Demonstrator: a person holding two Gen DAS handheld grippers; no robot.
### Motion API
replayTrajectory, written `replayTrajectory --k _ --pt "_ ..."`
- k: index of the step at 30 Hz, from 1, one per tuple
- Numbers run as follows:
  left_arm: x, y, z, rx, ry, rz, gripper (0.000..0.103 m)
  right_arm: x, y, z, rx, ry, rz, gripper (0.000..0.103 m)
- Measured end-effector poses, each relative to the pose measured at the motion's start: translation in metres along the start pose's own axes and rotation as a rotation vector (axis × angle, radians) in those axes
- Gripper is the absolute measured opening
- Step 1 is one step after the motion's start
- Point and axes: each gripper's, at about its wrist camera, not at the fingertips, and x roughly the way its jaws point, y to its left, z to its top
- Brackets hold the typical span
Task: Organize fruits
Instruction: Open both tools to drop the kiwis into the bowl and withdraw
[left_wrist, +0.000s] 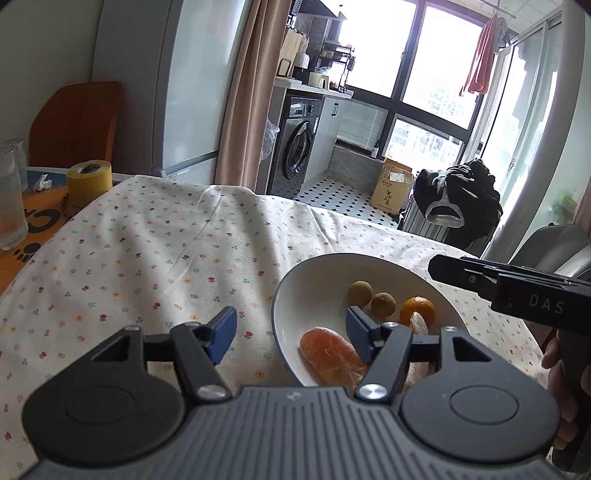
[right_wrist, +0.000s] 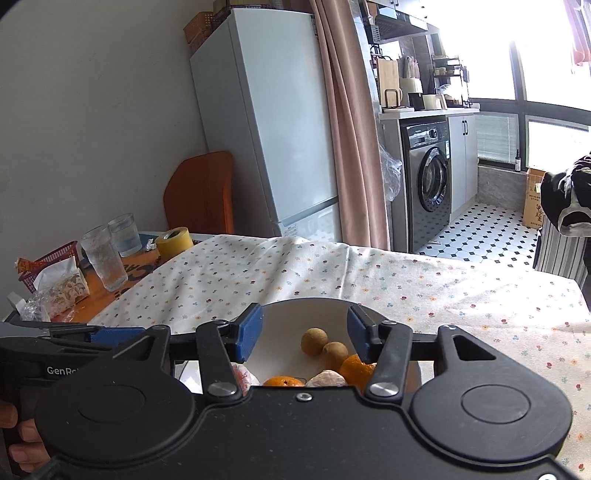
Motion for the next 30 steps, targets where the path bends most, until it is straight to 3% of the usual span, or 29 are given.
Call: replayTrajectory --k 3,14,21,30 --pt "-0.007 0.002 -0.001 -0.007 -0.010 0.007 0.075 -0.008 0.003 -0.004 0.014 -0.001 -0.002 0.056" --pt "-0.045 0.007 -0.015 -0.039 -0.029 0.020 0.082 -0.039 0.017 -0.022 0.054 -0.001 0.009 0.072" --pt "-0.069 0.012 -0.025 -0.035 -0.039 -0.001 0.089 -0.059 0.033 -0.027 0.029 -0.021 -0.034 0.096" --pt "-0.091 0.023 -0.032 -0.035 -0.052 -0.011 0.090 -0.077 0.040 -0.037 0.050 -0.025 -0.044 0.098"
